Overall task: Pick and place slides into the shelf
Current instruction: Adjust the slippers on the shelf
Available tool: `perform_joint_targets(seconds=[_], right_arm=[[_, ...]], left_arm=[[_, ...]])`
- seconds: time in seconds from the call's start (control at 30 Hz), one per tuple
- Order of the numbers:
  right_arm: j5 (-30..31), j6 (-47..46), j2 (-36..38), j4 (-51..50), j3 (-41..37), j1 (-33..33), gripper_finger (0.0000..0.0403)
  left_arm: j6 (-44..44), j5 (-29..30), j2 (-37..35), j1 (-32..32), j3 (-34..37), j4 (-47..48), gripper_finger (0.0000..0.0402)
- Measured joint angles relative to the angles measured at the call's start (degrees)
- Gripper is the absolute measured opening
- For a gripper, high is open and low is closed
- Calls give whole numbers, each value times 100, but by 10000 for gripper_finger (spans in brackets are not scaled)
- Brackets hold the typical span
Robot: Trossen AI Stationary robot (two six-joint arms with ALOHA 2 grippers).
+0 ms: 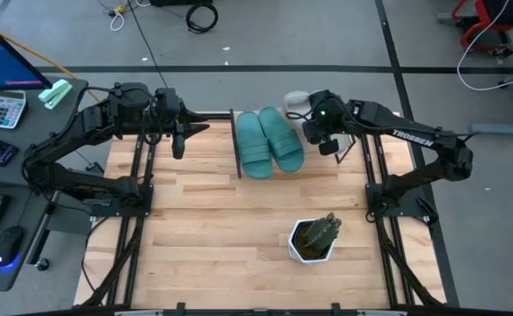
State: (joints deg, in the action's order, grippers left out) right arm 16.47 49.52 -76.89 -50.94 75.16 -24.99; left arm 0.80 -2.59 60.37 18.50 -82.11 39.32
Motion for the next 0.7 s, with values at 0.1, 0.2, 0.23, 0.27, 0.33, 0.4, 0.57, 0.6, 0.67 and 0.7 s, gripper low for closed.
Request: perform_joint_targets(seconds=[0.1, 0.2, 0.23, 0.27, 0.33, 0.4, 0.57, 0.6, 0.67, 0.7], right_arm=[[-156, -41, 87, -57, 0, -72, 58], [-456, -227, 98, -104, 0, -91, 58], [-496, -240, 81, -133, 0, -89, 58], [-511, -238, 71, -158, 0, -76, 58], [-541, -222, 64, -255, 0, -74, 58], [-586, -176, 64, -399, 0, -74, 58], [-883, -168, 64, -784, 0, -135, 57], [-931, -172, 64, -795, 0, -130, 57], [-989, -178, 64, -797, 0, -116, 57], [-1004, -196, 64, -802, 0, -116, 57]], left_arm=[[-2, 0, 1, 0, 0, -1, 107], [-9, 0, 1, 0, 0, -1, 107], [-11, 0, -1, 0, 0, -1, 107], [-11, 0, 0, 0, 0, -1, 107], [-9, 0, 1, 0, 0, -1, 107], [1, 0, -1, 0, 0, -3, 107], [-3, 0, 1, 0, 0, -2, 107], [-4, 0, 1, 0, 0, -3, 107], [-7, 0, 0, 0, 0, -3, 107], [-11, 0, 0, 0, 0, -3, 107]])
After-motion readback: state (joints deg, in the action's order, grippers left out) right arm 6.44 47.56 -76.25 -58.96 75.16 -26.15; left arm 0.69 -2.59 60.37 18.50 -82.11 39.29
